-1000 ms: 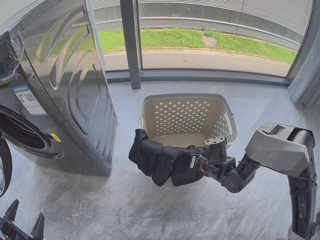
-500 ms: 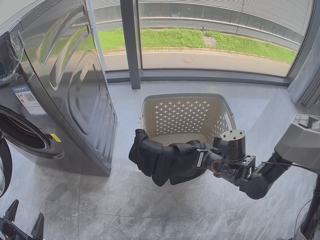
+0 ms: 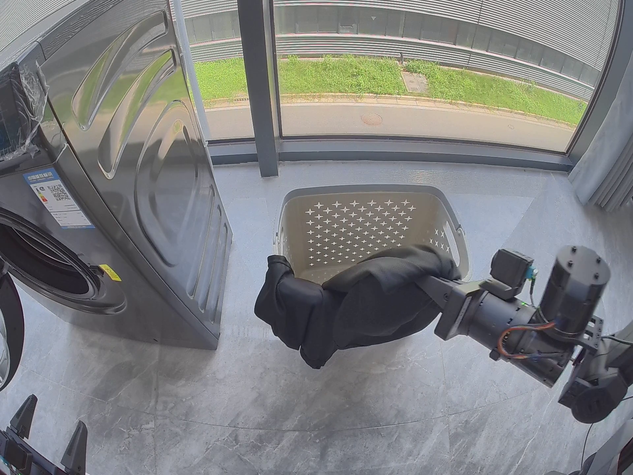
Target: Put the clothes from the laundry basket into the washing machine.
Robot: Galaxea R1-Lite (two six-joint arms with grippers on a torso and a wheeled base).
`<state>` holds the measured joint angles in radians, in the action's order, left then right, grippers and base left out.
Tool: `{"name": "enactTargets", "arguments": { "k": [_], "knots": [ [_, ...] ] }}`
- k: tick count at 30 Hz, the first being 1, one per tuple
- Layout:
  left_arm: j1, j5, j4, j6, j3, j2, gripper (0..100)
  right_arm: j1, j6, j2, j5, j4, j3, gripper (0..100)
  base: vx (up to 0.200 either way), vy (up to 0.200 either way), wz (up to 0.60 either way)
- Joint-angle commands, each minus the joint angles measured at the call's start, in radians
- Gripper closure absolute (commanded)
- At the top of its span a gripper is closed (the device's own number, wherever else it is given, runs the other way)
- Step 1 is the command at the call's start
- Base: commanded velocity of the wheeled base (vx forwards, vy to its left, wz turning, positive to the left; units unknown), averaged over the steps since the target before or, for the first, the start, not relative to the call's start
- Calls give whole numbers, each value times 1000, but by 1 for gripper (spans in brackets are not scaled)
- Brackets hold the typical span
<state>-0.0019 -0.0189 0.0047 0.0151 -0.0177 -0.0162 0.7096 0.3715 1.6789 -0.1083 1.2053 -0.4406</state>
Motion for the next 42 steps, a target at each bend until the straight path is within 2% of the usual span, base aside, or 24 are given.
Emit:
{"name": "enactTargets", "arguments": {
  "k": [1,4,10,17,24,36,42],
  "knots": [
    [0,2,0,3,16,16,0,33,-88,-136,27,40,57,100,0,0,0],
    [0,2,0,5,16,16,0,39,-115,-162,32,42,79,100,0,0,0],
    [0,2,0,5,16,16,0,74,-121,-173,35,57,77,100,0,0,0],
    [0,1,0,2,16,16,0,51,-120,-176,87,22,34,100,0,0,0],
    [-1,1,0,5,16,16,0,62,-148,-196,76,25,43,100,-200,0,0],
    [-1,1,0,6,16,16,0,57,-148,-189,75,36,46,100,-200,0,0],
    [0,1,0,5,16,16,0,54,-148,-193,71,36,45,100,0,0,0]
  ]
}}
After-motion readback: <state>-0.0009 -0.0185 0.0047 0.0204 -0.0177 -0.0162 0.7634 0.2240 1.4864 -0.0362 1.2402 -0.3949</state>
